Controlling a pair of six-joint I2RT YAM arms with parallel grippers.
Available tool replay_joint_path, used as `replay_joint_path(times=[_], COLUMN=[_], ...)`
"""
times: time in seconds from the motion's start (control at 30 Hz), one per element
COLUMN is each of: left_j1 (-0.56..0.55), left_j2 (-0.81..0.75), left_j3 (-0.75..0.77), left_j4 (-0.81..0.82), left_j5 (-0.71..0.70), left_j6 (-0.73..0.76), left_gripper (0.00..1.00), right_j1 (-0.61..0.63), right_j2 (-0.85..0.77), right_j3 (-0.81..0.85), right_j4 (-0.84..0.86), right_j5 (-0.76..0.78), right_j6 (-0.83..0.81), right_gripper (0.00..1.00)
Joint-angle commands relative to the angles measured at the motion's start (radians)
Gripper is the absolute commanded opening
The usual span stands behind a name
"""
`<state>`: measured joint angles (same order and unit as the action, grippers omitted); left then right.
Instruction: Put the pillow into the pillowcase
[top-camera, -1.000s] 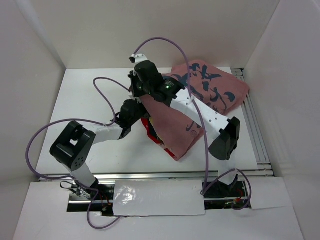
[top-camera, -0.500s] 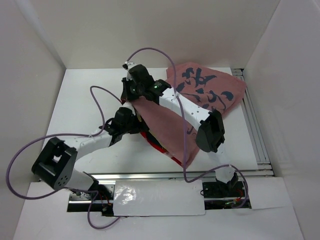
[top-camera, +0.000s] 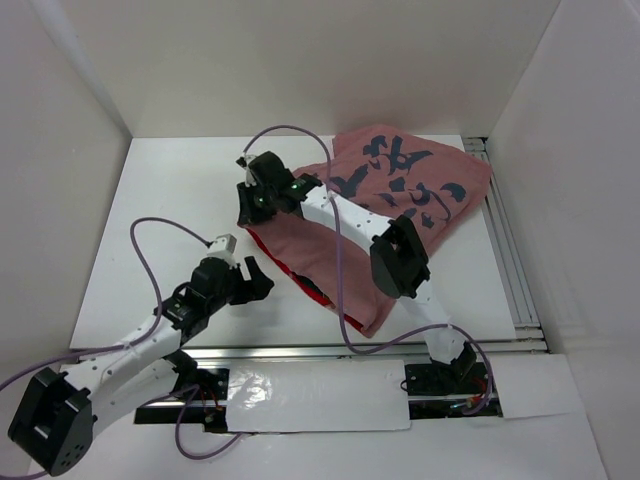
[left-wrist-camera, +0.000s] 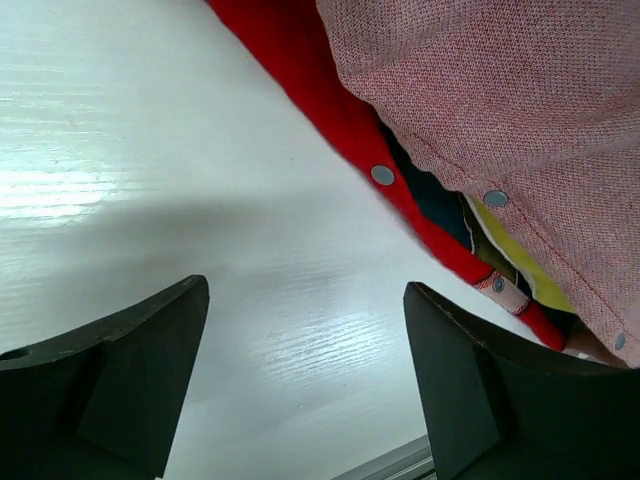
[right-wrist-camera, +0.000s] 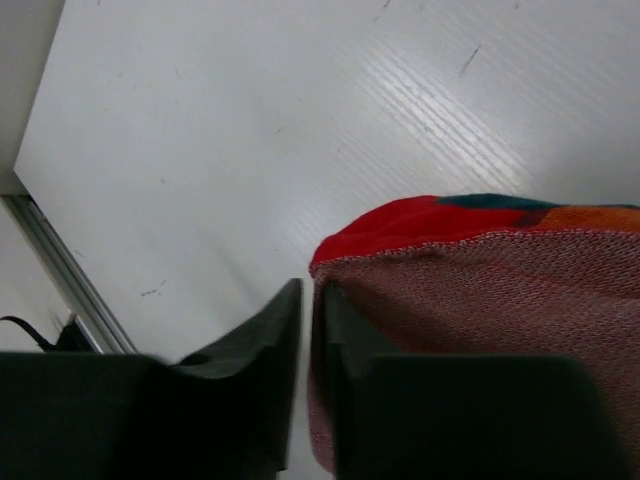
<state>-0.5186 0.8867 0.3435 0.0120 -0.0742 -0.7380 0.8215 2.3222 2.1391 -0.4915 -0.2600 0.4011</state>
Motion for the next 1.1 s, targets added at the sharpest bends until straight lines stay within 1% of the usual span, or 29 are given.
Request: replay_joint_path(times=[0.0, 0.03, 0.07, 0.1, 0.13, 0.2, 0.23, 0.27, 0.3, 0.33, 0.37, 0.4, 0.43, 0.47, 0.5, 0.53, 0.57, 0.6, 0.63, 0.67, 0.73, 0.77, 0.8, 0.83, 0.87, 0.9, 0.97, 1.0, 1.07], left_j1=[0.003, 0.012, 0.012, 0.012, 0.012, 0.012, 0.012, 0.012, 0.012, 0.012, 0.012, -0.009, -0.024, -0.046, -0.096, -0.122, -0.15, -0.178, -0.229, -0.254, -0.302, -0.302, -0.311, -0.311, -0.311, -0.311, -0.32, -0.339, -0.366], left_j2=[-0.074, -0.074, -0.074, -0.074, -0.06, -0.02, -0.006, 0.009, 0.024, 0.052, 0.064, 0.076, 0.087, 0.101, 0.101, 0.11, 0.122, 0.132, 0.144, 0.159, 0.221, 0.244, 0.267, 0.288, 0.335, 0.36, 0.409, 0.458, 0.504], left_j3=[-0.005, -0.005, 0.011, 0.02, 0.029, 0.045, 0.055, 0.055, 0.055, 0.055, 0.055, 0.055, 0.055, 0.046, 0.046, 0.046, 0.046, 0.046, 0.046, 0.06, 0.071, 0.071, 0.062, 0.043, 0.005, -0.004, 0.005, 0.032, 0.061], left_j4=[0.025, -0.004, -0.016, -0.017, -0.026, -0.006, 0.009, 0.046, 0.066, 0.089, 0.144, 0.17, 0.198, 0.221, 0.242, 0.252, 0.252, 0.252, 0.252, 0.241, 0.252, 0.294, 0.331, 0.391, 0.466, 0.602, 0.658, 0.658, 0.686], left_j5=[-0.044, -0.065, -0.065, -0.065, -0.056, -0.003, 0.016, 0.037, 0.059, 0.11, 0.147, 0.209, 0.238, 0.257, 0.257, 0.248, 0.234, 0.217, 0.174, 0.153, 0.126, 0.126, 0.145, 0.154, 0.21, 0.237, 0.251, 0.226, 0.197], left_j6=[-0.027, -0.027, -0.027, -0.027, -0.027, -0.027, -0.027, -0.018, -0.018, 0.003, 0.018, 0.032, 0.069, 0.084, 0.095, 0.118, 0.118, 0.13, 0.131, 0.12, 0.091, 0.06, 0.031, 0.011, -0.01, -0.023, -0.053, -0.084, -0.093], left_gripper=[0.91, 0.93, 0.96, 0.97, 1.0, 1.0, 1.0, 1.0, 0.93, 0.89, 0.85, 0.76, 0.72, 0.69, 0.65, 0.63, 0.63, 0.59, 0.55, 0.46, 0.24, 0.11, 0.0, 0.0, 0.0, 0.0, 0.0, 0.0, 0.0], right_j1=[0.036, 0.036, 0.036, 0.036, 0.036, 0.036, 0.036, 0.036, 0.025, 0.016, -0.01, -0.024, -0.038, -0.048, -0.057, -0.058, -0.058, -0.058, -0.048, -0.048, -0.029, -0.019, 0.01, 0.022, 0.036, 0.051, 0.094, 0.106, 0.116], right_j2=[0.0, 0.0, -0.015, -0.029, -0.068, -0.121, -0.189, -0.228, -0.271, -0.364, -0.415, -0.469, -0.579, -0.634, -0.69, -0.798, -0.849, -0.898, -0.988, -1.027, -1.092, -1.139, -1.156, -1.172, -1.181, -1.181, -1.19, -1.19, -1.19], right_j3=[0.035, 0.035, 0.035, 0.019, 0.007, -0.052, -0.083, -0.12, -0.215, -0.269, -0.389, -0.454, -0.516, -0.635, -0.69, -0.744, -0.846, -0.893, -0.935, -0.971, -1.065, -1.093, -1.123, -1.183, -1.208, -1.226, -1.249, -1.263, -1.277], right_j4=[-0.025, -0.035, -0.035, -0.035, -0.035, -0.012, -0.012, 0.022, 0.039, 0.071, 0.091, 0.111, 0.129, 0.143, 0.143, 0.143, 0.121, 0.101, 0.075, 0.003, -0.08, -0.16, -0.188, -0.208, -0.228, -0.266, -0.301, -0.315, -0.341], right_j5=[-0.028, -0.018, -0.018, -0.018, -0.018, -0.007, 0.01, 0.037, 0.053, 0.076, 0.085, 0.085, 0.097, 0.116, 0.14, 0.169, 0.232, 0.261, 0.283, 0.313, 0.34, 0.34, 0.34, 0.34, 0.331, 0.331, 0.35, 0.391, 0.404], right_j6=[-0.048, -0.057, -0.058, -0.07, -0.079, -0.079, -0.088, -0.088, -0.088, -0.076, -0.065, -0.056, -0.056, -0.056, -0.056, -0.073, -0.083, -0.084, -0.07, -0.07, -0.029, -0.003, 0.016, 0.036, 0.068, 0.086, 0.123, 0.155, 0.165], right_gripper=[0.21, 0.36, 0.46, 0.53, 0.62, 0.71, 0.78, 0.87, 0.88, 0.89, 0.9, 0.9, 0.9, 0.9, 0.9, 0.9, 0.9, 0.9, 0.9, 0.9, 0.89, 0.87, 0.86, 0.86, 0.86, 0.86, 0.84, 0.84, 0.84])
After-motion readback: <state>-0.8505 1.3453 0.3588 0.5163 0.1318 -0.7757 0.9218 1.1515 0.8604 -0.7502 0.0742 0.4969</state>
